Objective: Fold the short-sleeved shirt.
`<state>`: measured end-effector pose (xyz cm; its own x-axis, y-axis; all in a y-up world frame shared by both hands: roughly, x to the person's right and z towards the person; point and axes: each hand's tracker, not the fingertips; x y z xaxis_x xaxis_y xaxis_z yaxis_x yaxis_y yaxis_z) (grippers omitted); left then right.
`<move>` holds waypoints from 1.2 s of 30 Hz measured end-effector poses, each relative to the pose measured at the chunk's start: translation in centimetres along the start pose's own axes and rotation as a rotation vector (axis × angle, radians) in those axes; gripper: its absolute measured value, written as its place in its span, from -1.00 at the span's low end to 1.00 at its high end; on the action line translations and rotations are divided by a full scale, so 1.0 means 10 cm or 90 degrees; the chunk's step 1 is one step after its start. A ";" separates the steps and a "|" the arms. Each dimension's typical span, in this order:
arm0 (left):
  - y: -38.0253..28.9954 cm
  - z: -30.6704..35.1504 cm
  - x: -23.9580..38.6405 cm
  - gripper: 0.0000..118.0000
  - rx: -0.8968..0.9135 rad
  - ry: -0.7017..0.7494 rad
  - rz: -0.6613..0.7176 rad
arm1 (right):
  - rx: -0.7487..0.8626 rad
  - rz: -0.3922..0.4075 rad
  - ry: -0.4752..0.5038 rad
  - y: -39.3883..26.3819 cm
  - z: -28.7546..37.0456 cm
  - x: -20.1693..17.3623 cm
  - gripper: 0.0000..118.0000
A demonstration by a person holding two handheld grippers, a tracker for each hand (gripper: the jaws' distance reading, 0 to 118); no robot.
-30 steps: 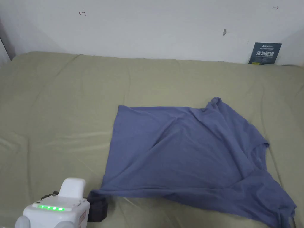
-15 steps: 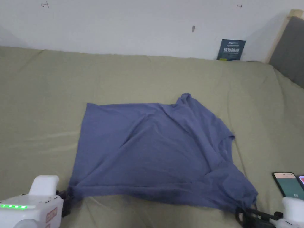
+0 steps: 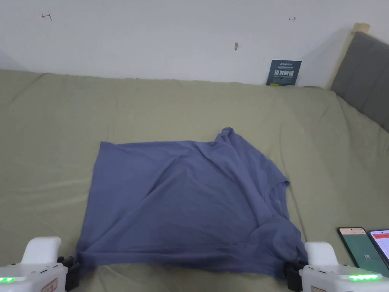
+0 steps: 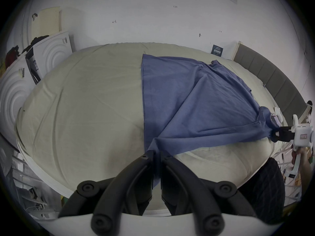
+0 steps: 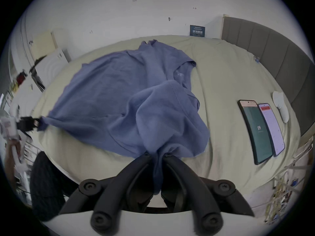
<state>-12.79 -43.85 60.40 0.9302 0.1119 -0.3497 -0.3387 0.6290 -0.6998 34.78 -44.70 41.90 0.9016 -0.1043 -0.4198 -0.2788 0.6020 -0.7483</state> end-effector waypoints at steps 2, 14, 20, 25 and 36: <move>-0.01 0.00 0.00 -0.86 -0.003 0.005 -0.001 | 0.016 -0.004 0.003 0.04 0.13 -0.03 -0.88; 0.61 0.27 -0.09 -0.96 0.093 -0.034 0.027 | 0.067 -0.080 0.104 0.81 0.57 0.21 -0.88; 1.45 0.15 -0.02 -0.96 0.117 -0.039 0.026 | 0.063 -0.086 0.105 1.61 0.41 0.24 -0.88; 2.00 -0.57 0.00 -0.96 0.032 -0.030 0.060 | -0.016 -0.105 0.073 2.20 -0.31 0.31 -0.88; 1.93 -0.98 -0.17 0.25 0.008 -0.004 0.056 | -0.057 -0.159 0.044 2.11 -1.12 0.44 0.37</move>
<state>-22.31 -39.49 41.38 0.8982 0.1717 -0.4048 -0.4168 0.6256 -0.6594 29.21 -41.35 18.52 0.9220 -0.2968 -0.2488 -0.0820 0.4782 -0.8744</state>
